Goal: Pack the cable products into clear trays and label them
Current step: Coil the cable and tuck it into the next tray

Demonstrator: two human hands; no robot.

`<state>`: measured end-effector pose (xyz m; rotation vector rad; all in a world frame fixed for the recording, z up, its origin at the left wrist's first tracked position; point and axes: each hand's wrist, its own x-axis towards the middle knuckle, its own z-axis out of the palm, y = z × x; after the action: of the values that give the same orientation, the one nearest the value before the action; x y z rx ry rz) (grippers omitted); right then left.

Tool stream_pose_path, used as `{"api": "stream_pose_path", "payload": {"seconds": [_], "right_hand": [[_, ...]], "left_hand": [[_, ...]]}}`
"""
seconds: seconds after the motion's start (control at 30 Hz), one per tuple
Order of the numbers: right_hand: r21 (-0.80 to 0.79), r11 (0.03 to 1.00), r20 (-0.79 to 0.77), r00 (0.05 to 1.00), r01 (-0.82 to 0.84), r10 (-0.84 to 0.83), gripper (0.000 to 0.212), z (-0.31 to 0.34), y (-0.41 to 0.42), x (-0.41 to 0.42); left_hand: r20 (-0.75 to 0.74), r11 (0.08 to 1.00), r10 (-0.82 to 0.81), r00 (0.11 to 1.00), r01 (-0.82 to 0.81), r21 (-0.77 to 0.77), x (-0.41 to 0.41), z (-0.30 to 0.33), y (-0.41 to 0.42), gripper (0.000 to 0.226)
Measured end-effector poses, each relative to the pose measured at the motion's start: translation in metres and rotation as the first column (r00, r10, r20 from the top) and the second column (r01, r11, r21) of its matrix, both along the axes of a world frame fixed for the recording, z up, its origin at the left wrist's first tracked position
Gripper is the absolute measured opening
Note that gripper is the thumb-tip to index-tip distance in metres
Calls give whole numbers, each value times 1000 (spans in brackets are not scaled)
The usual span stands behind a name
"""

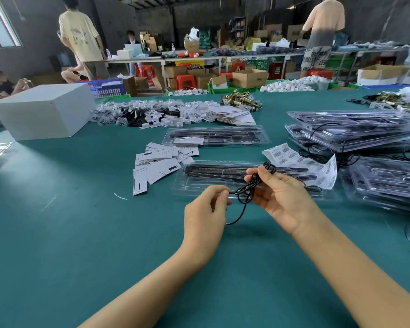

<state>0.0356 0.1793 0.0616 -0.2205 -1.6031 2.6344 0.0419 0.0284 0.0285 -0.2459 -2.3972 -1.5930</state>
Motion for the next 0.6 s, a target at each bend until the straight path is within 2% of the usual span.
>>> {"api": "stream_pose_path", "payload": {"seconds": [0.07,0.1,0.17,0.23,0.27,0.3,0.33,0.4,0.47,0.6], "right_hand": [[6,1000,4,1000,-16,16,19,-1,1,0],[7,1000,7,1000,-28,28,19,-1,1,0],[25,998,12,998,-56,56,20,-2,0,1],[48,996,27,997,-77,76,20,-5,-1,1],[54,995,39,996,-81,79,19,-5,-1,1],[58,995,52,995,-83,80,19,-6,-1,0],[60,995,65,995,-84,80,19,-6,-1,0],[65,994,87,993,-86,80,19,-5,0,0],[73,994,97,992,-85,78,19,-5,1,-1],[84,992,88,993,-89,82,18,-6,1,-1]], "left_hand": [[175,955,11,985,-62,291,-1,4,1,6],[252,895,13,968,-124,429,-3,6,1,5],[392,710,-55,918,-240,662,-6,12,-1,20],[453,564,-148,879,-301,769,-7,17,-4,24],[453,541,-174,875,-299,786,-6,19,-4,23],[440,551,-181,880,-279,786,-4,20,-3,19],[410,599,-164,897,-239,764,-2,20,-2,16],[291,753,-111,950,-111,649,3,19,0,15],[156,855,-123,980,25,518,7,18,3,18],[50,891,-227,973,187,414,9,16,3,21]]}}
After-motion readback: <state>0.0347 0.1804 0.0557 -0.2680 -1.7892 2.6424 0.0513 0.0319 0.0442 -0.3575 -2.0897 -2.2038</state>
